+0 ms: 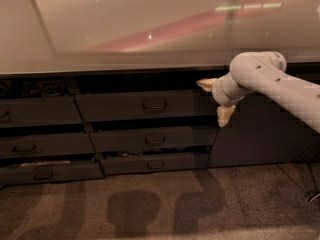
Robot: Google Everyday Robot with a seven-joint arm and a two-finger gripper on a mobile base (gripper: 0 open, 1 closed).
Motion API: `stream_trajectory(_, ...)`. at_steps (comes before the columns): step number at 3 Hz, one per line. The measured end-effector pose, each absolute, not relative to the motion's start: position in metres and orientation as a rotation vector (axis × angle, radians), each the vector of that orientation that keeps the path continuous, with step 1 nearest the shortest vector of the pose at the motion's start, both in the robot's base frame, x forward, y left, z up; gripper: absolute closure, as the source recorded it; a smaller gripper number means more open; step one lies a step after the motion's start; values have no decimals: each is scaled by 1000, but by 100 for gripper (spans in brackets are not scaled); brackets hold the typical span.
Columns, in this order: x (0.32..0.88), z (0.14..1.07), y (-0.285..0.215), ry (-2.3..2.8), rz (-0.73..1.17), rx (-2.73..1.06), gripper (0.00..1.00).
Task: Open top drawer
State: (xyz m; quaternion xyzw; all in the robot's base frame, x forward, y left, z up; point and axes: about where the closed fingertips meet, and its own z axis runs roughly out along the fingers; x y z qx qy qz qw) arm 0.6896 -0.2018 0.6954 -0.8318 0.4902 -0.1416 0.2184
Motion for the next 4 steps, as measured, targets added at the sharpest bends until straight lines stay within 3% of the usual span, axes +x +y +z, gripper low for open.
stream_trajectory(4, 718, 660, -204, 1429, -338, -2335, 0)
